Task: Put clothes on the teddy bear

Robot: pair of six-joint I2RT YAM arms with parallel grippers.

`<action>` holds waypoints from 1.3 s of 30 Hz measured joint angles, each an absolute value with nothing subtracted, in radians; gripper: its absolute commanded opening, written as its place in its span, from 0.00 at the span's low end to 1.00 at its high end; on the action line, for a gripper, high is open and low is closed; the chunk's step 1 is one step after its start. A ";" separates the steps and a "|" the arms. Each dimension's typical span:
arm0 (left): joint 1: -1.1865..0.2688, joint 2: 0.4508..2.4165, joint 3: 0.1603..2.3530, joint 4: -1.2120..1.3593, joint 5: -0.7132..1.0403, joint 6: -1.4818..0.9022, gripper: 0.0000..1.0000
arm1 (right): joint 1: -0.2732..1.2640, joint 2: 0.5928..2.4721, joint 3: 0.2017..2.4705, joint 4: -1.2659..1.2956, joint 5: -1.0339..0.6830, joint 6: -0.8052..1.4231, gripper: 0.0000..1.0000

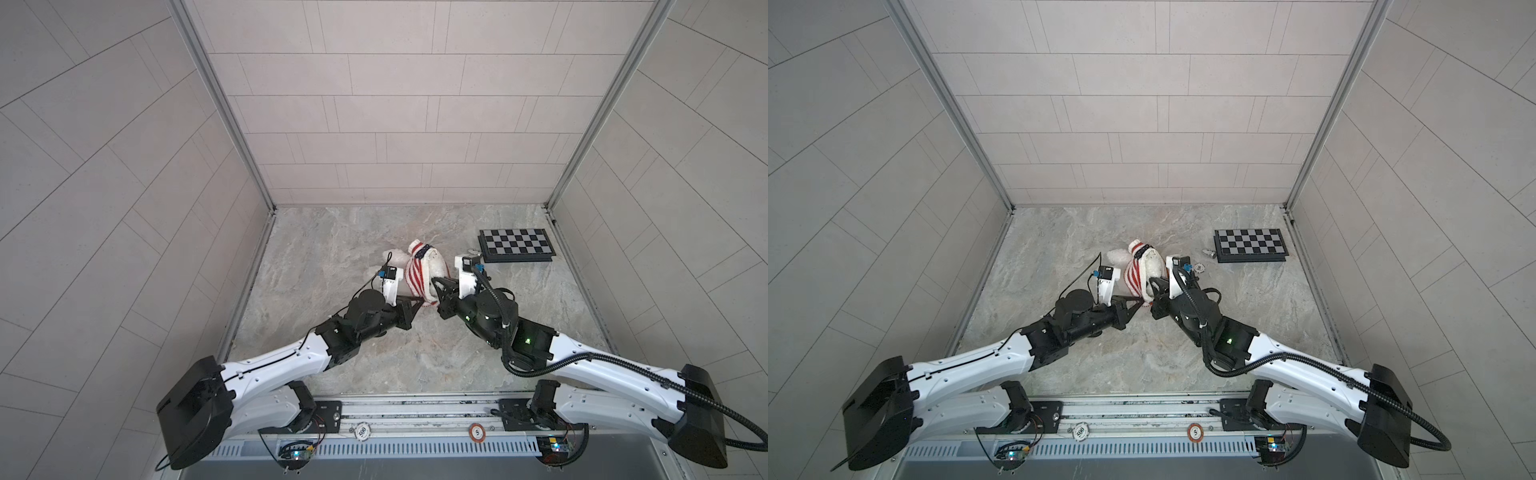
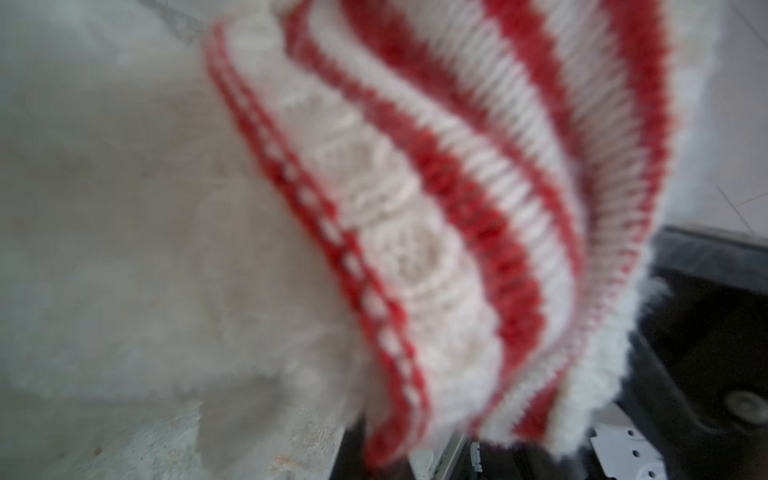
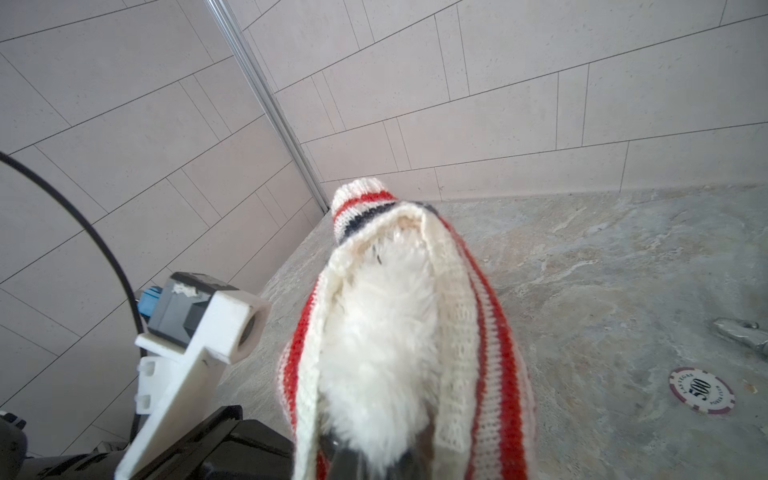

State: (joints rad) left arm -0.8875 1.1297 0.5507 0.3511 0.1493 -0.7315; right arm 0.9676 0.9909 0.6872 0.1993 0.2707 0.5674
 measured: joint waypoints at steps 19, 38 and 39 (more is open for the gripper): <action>-0.744 1.089 0.502 0.306 0.187 -0.673 0.12 | 0.945 0.931 0.722 0.070 0.068 0.582 0.00; -0.711 0.765 0.653 -0.032 0.482 -0.476 0.65 | 0.867 0.867 0.777 -0.141 -0.141 -0.128 0.00; -0.702 0.765 0.672 -0.051 0.480 -0.469 0.63 | 0.867 0.868 0.777 -0.141 -0.156 -0.155 0.00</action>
